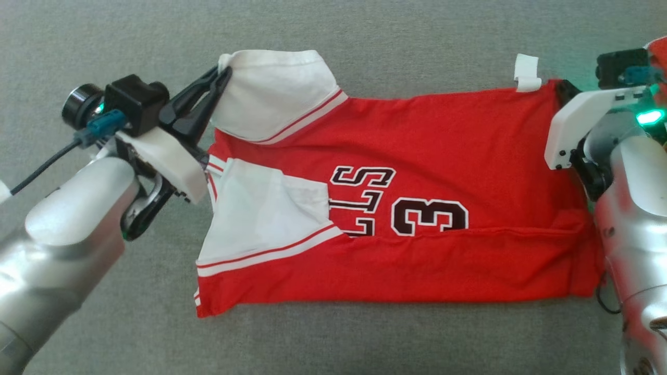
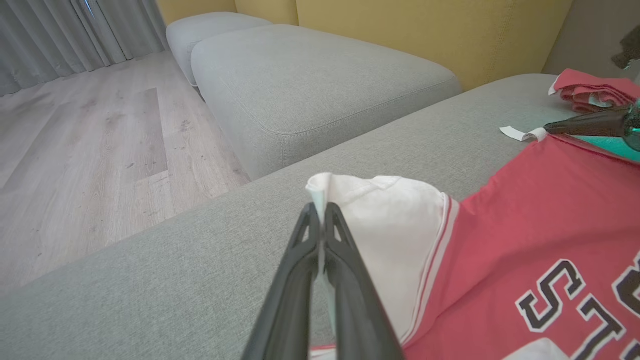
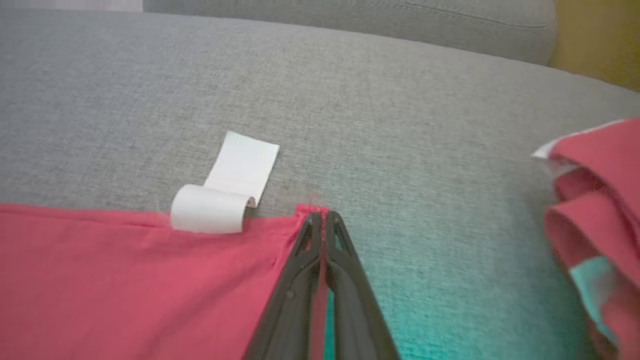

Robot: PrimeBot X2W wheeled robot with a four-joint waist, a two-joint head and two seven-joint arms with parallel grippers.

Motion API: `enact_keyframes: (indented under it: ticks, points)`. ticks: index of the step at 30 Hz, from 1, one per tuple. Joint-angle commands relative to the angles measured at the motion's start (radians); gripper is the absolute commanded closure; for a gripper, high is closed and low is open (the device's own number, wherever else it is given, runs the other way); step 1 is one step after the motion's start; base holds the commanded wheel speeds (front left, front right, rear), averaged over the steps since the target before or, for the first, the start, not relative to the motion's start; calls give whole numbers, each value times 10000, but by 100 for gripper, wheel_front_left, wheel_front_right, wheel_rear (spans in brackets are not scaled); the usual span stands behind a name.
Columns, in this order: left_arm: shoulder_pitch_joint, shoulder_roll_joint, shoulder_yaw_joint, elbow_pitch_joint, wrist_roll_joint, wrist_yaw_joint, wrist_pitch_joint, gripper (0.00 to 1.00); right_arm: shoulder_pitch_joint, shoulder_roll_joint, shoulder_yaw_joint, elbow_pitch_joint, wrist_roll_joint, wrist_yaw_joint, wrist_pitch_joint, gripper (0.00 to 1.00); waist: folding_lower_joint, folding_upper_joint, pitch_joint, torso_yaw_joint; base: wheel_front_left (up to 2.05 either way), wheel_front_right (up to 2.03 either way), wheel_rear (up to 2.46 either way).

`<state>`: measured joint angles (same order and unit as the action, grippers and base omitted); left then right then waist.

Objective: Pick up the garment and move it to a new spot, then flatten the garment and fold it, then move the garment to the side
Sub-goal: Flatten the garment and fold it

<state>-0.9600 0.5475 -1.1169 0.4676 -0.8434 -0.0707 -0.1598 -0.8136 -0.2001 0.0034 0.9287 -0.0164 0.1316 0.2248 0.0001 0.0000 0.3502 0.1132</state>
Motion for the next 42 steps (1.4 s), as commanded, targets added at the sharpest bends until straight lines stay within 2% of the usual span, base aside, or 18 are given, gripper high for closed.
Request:
enact_keyframes:
  ticks: [1, 13, 20, 23, 27, 32, 42]
  points:
    - [-530, 449, 493, -48, 4, 55, -108, 100, -82, -33, 130, -64, 105, -9, -168, 100, -1, 0, -35, -62, 0, 0, 0]
    - [-1709, 410, 1205, 1195, 163, -8, -788, 100, -1622, 243, 301, -412, 1260, -9, -1702, 100, -1, 0, 264, -596, 0, 0, 0]
    - [-2836, 72, 1936, 2109, 578, -131, -1005, 100, -2512, 409, 385, -430, 1641, -9, -2471, 100, -1, 0, 567, -780, 0, 0, 0]
    - [-3063, -125, 2536, 2021, 981, -151, -1014, 100, -2695, 452, 425, -345, 1803, -9, -2733, 100, -1, 0, 623, -780, 0, 0, 0]
    - [-2659, -295, 2878, 1910, 1543, -310, -1016, 100, -2608, 351, 551, -199, 2042, -9, -3018, 100, -1, 0, 476, -694, 0, 0, 0]
    - [-1542, -331, 2854, 1547, 2065, -510, -1018, 100, -1971, 88, 1022, -44, 2688, -9, -2971, 100, -1, 0, -40, -558, 0, 0, 0]
    - [170, 16, 2025, 780, 1803, -592, -935, 100, -425, -641, 2112, -279, 4021, -9, -2057, 100, -1, 0, -985, -305, 0, 0, 0]
